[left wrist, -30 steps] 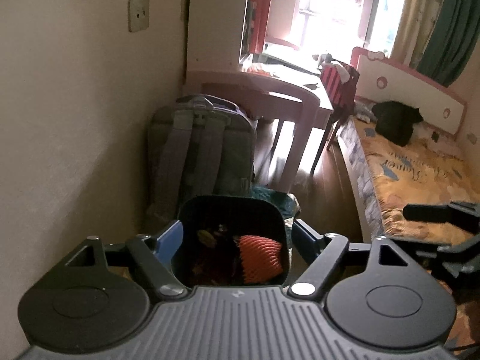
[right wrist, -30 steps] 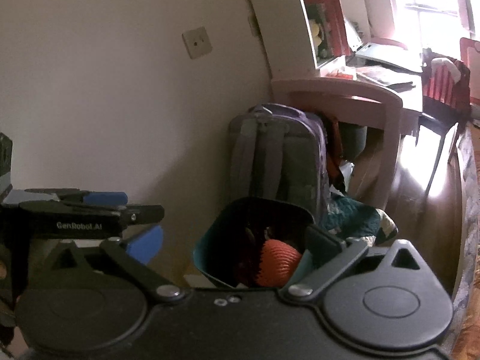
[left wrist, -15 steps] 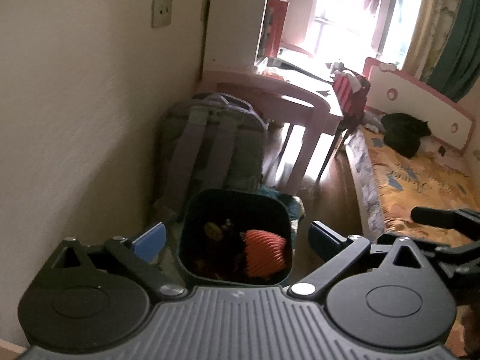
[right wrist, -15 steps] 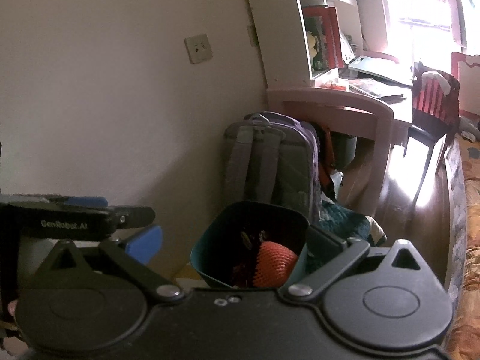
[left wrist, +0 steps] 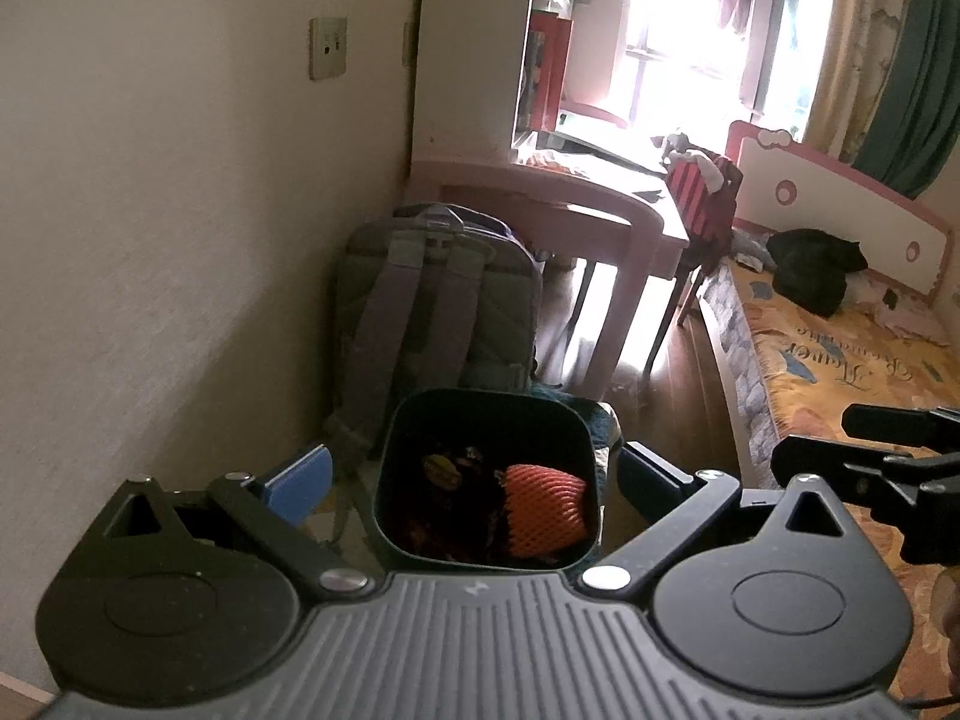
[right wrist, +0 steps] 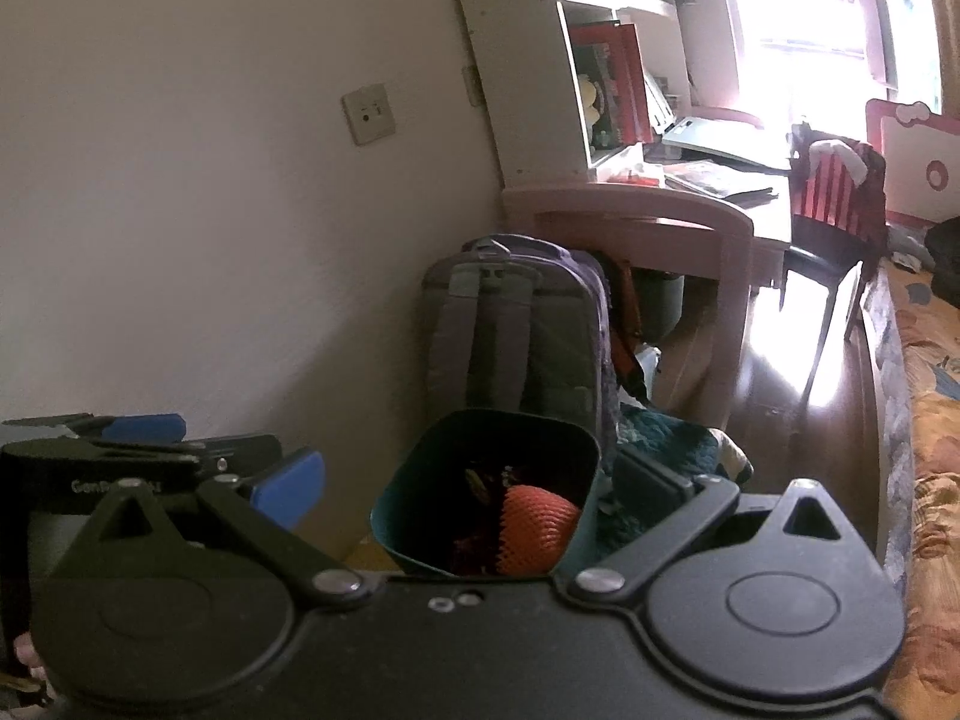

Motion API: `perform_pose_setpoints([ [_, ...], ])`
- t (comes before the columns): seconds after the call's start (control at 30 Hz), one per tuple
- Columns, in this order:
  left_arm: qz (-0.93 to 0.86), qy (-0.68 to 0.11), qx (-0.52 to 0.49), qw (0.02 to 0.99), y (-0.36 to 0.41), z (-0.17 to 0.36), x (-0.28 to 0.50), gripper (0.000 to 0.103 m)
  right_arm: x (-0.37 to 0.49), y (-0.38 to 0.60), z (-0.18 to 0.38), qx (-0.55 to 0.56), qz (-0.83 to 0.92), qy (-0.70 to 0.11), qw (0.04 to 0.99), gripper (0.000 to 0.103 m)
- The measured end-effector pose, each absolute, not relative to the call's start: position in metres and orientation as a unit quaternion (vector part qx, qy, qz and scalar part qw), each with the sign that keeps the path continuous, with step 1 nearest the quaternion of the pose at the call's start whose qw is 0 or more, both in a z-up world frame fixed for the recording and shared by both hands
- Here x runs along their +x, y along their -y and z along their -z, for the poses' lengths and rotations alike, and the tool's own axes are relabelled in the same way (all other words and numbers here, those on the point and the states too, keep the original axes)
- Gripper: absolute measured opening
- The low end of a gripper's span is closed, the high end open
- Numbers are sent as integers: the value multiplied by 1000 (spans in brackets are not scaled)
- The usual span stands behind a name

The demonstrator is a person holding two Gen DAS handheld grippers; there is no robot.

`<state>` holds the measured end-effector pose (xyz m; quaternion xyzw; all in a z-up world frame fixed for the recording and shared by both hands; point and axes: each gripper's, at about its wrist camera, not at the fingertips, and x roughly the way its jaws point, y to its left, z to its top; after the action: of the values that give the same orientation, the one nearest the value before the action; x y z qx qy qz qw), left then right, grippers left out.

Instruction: Collect trash

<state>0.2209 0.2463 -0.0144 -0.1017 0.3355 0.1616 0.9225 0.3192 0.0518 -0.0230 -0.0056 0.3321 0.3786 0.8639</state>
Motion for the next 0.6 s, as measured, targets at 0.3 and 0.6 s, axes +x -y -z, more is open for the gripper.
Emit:
perform_pose_setpoints([
  [0.3, -157, -328, -93, 927, -248, 11, 216, 102, 317, -56, 21, -6, -371, -328, 869, 103],
  [0.6, -151, -327, -96, 928, -250, 7, 213, 102, 315, -55, 22, -4, -368, -329, 869, 103],
])
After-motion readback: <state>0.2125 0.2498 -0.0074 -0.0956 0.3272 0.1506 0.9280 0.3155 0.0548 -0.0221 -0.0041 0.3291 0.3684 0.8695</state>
